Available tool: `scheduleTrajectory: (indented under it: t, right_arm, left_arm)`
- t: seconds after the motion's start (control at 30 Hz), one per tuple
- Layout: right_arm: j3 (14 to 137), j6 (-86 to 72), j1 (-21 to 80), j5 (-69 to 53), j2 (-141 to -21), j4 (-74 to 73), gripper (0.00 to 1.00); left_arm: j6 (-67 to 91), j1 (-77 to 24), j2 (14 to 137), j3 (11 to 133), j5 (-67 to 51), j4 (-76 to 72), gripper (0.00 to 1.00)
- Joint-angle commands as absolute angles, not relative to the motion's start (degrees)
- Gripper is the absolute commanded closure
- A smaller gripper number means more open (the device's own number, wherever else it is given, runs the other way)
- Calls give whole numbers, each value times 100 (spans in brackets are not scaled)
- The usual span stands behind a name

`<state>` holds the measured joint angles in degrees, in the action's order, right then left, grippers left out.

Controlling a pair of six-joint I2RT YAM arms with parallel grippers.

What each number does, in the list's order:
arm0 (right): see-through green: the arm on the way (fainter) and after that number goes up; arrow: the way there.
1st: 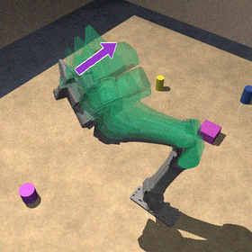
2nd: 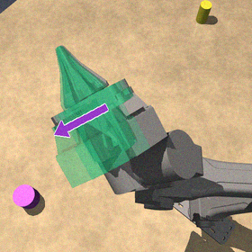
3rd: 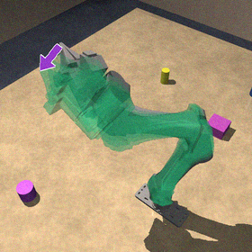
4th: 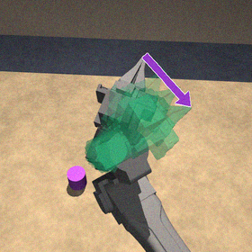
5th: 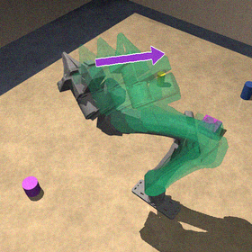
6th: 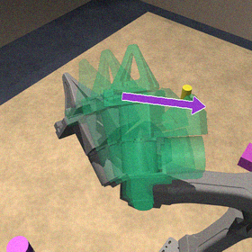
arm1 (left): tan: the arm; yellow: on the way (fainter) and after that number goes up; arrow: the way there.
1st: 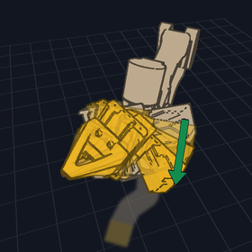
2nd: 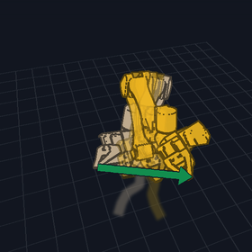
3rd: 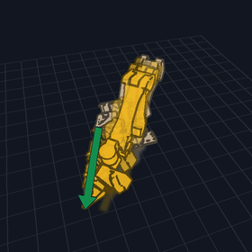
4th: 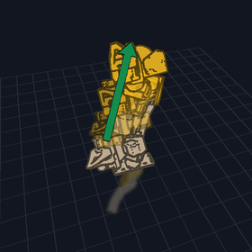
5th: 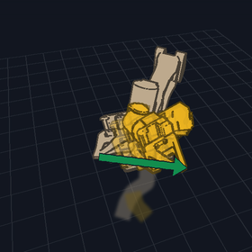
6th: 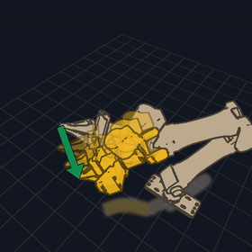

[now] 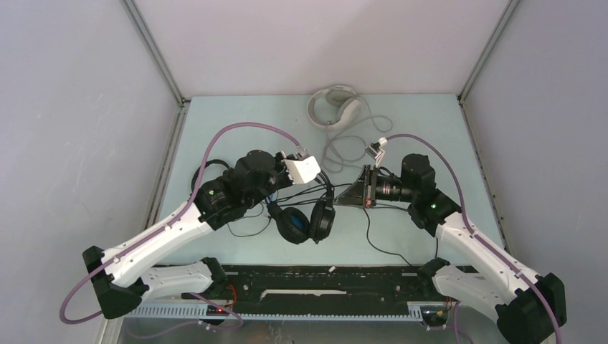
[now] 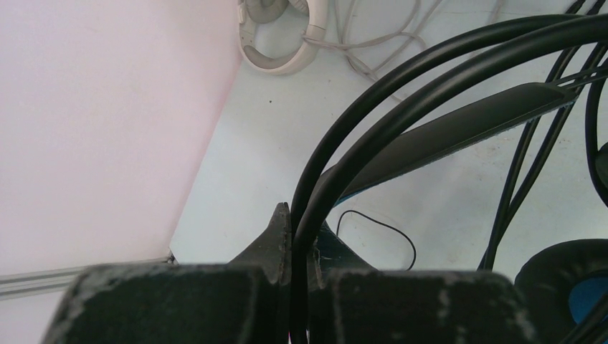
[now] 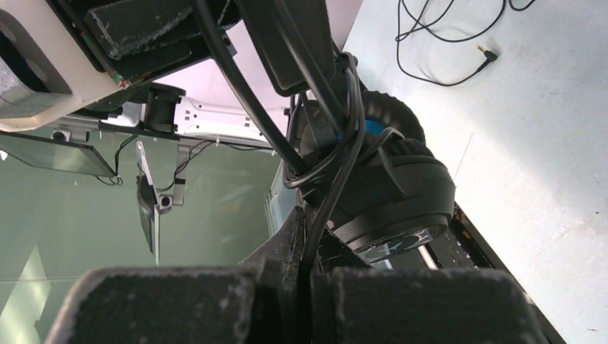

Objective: Wrap the headphones
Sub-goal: Wrap the headphones cable around the headphones.

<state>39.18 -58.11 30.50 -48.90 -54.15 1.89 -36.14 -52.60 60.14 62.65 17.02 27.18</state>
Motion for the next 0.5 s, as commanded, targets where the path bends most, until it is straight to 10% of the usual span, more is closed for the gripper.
scheduleTrajectory:
  t: [0.0, 0.47]
  right_arm:
    - [4326, -5933, 2852, -4856, -5311, 722, 100]
    - [4590, -6317, 2920, -5304, -5397, 1105, 96]
  left_arm:
    - [-3955, -5177, 5953, 6163, 2159, 2970, 100]
    - [-3354, -5177, 6311, 6609, 2609, 3107, 100]
